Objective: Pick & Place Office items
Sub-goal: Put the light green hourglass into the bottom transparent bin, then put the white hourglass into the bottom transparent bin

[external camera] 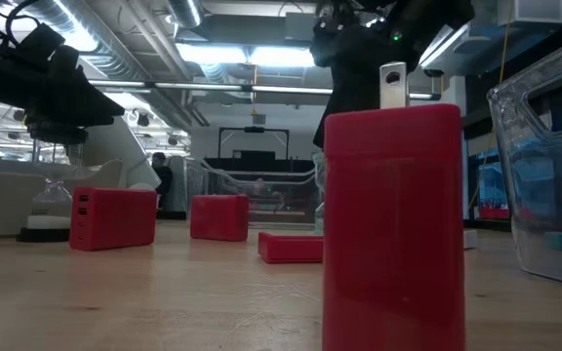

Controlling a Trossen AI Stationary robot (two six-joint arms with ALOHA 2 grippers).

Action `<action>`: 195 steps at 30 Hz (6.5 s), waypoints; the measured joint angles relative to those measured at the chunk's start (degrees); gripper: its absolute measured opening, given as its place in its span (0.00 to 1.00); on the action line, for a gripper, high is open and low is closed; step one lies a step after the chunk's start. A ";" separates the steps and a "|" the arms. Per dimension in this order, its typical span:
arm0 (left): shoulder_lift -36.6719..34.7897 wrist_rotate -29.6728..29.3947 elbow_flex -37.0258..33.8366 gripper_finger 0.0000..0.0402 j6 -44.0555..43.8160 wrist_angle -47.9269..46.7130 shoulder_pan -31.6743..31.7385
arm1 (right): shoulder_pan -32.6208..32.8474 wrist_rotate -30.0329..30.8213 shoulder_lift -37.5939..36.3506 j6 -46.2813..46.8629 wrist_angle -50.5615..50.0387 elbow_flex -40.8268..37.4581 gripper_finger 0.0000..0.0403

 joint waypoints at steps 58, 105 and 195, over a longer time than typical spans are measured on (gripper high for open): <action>0.00 0.13 0.00 0.53 -0.02 0.02 -0.02 | 6.63 4.19 -3.95 12.40 -2.58 2.52 0.50; 3.77 1.70 0.00 0.53 -3.54 0.17 -0.02 | 50.09 -3.62 -9.00 86.84 -46.75 6.19 0.53; 53.12 46.28 41.53 0.76 -3.20 -28.77 -5.53 | 45.37 21.77 -6.25 72.14 -66.94 22.16 0.71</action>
